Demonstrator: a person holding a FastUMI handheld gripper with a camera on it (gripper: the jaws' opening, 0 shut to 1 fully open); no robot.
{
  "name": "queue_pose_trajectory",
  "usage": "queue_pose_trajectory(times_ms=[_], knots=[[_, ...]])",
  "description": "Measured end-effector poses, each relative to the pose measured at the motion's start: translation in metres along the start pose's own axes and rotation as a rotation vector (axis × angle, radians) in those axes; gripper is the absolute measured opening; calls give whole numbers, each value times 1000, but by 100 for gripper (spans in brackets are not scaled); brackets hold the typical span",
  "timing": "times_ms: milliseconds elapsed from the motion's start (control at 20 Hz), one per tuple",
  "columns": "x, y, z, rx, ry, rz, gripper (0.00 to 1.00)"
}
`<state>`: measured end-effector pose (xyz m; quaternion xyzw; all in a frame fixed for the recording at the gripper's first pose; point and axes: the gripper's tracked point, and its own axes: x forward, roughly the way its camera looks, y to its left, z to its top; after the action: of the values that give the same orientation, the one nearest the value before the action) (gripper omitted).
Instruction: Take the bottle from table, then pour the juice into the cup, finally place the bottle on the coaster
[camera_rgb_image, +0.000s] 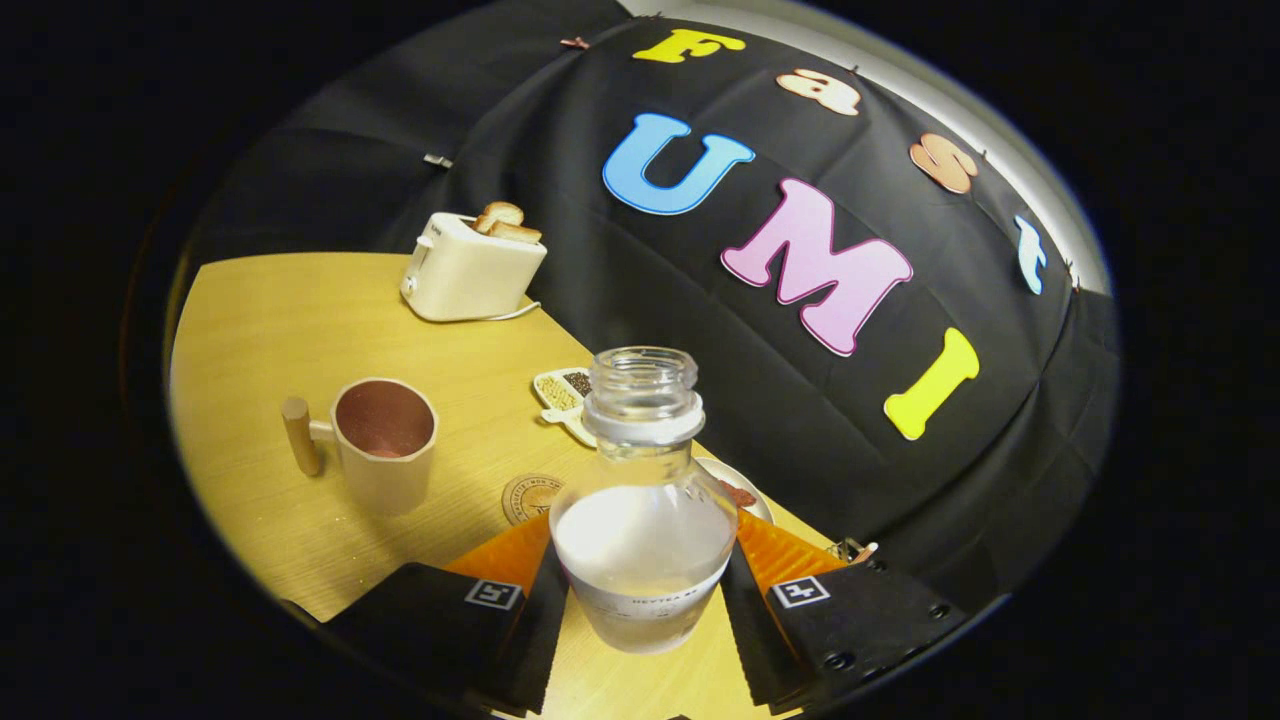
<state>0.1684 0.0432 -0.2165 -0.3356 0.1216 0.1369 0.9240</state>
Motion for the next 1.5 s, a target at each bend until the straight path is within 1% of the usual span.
queue_pose_trajectory(times_ms=[100, 300, 450, 600, 800, 1000, 1300, 1500], knots=[[5, 5, 5, -84, 0, -13, 75], [15, 25, 9, -206, 27, 21, 75], [16, 32, 23, -323, -8, 13, 75], [24, 53, 26, -405, -22, 62, 75], [35, 60, 35, -541, -37, 62, 75], [46, 61, 36, -629, -27, 61, 75], [51, 77, 45, -831, -95, 73, 75], [55, 89, 37, -912, -98, 89, 75]])
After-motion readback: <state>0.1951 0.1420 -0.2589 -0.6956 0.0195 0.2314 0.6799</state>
